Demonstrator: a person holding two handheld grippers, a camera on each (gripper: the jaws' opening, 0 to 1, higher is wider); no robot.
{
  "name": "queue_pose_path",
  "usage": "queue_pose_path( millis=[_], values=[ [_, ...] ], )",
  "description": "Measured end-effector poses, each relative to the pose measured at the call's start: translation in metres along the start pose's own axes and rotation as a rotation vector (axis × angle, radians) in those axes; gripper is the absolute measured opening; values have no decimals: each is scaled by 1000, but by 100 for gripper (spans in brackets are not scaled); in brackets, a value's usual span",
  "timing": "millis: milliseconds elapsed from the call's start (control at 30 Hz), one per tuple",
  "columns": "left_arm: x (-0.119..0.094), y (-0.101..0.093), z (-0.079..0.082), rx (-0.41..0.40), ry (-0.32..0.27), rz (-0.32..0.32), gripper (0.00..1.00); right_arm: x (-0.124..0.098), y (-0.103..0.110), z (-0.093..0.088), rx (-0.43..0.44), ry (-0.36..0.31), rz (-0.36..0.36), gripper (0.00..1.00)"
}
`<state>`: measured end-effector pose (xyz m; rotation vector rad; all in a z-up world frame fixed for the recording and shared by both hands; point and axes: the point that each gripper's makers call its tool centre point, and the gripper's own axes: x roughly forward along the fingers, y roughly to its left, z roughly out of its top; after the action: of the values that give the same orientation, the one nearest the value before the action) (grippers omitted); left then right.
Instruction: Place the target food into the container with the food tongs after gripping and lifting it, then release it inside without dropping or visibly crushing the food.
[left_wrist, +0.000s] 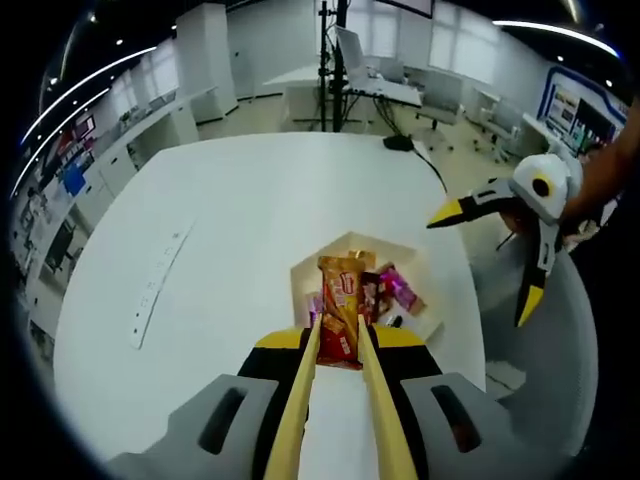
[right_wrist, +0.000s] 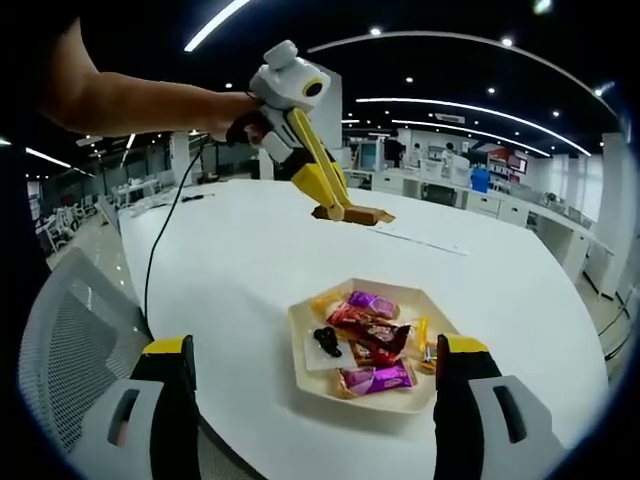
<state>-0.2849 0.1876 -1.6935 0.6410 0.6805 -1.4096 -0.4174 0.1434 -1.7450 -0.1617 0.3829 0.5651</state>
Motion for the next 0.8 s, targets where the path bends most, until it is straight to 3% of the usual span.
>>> queue_pose_path(
  millis=[167,500,800],
  values=[
    [10,-1,12,9,0,-8,19,0,0,0,0,-1,-2,98],
    [25,-7,49,42,-22,-24,19,-1,-1,1,6,-8,-7,98],
    [28,-3,55,56,-24,-19,19,-1,-2,2,11,-14,-12,98]
  ],
)
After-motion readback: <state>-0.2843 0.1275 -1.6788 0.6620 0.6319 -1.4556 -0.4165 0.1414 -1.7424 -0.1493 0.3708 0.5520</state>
